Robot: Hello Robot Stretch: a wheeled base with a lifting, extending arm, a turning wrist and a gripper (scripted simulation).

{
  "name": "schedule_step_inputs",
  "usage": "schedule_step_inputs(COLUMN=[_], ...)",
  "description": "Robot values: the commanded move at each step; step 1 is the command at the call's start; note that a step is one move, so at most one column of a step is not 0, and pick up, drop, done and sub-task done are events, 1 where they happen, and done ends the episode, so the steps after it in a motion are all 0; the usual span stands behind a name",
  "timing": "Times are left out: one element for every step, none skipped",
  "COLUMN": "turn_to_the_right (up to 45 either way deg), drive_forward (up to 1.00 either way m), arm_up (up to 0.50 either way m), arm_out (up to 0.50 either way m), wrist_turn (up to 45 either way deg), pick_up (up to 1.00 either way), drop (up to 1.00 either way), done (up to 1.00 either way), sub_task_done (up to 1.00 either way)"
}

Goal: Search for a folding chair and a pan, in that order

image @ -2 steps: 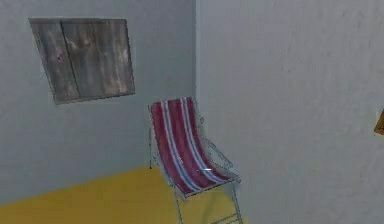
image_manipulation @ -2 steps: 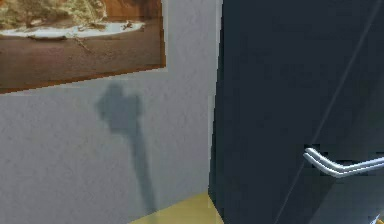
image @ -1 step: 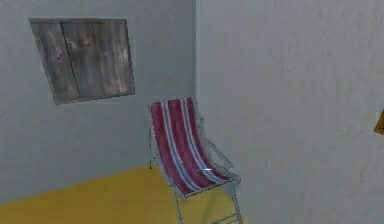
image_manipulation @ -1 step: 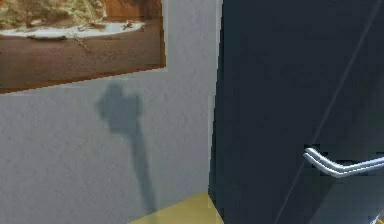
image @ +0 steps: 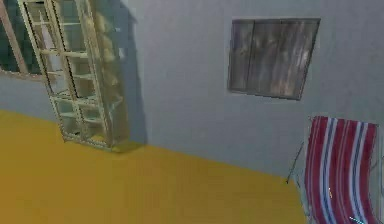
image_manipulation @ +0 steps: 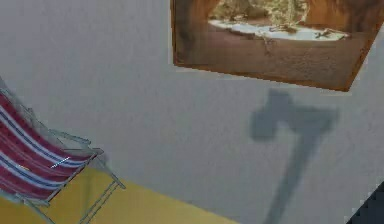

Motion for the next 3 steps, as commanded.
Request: schedule_step_inputs(turn_to_the_right=[-45.0,-33.0,0.0], drive_forward=[0.0,0.0,1.0], arm_up=[0.0,0.0,0.0], arm_out=[0.0,0.0,0.0], wrist_turn=[0.0,0.0,0.0], pick_up=[0.0,0.0,0.0], drop=[0.0,0.0,0.0], done=[0.0,0.0,0.0], sub_task_done=[0.0,0.0,0.0])
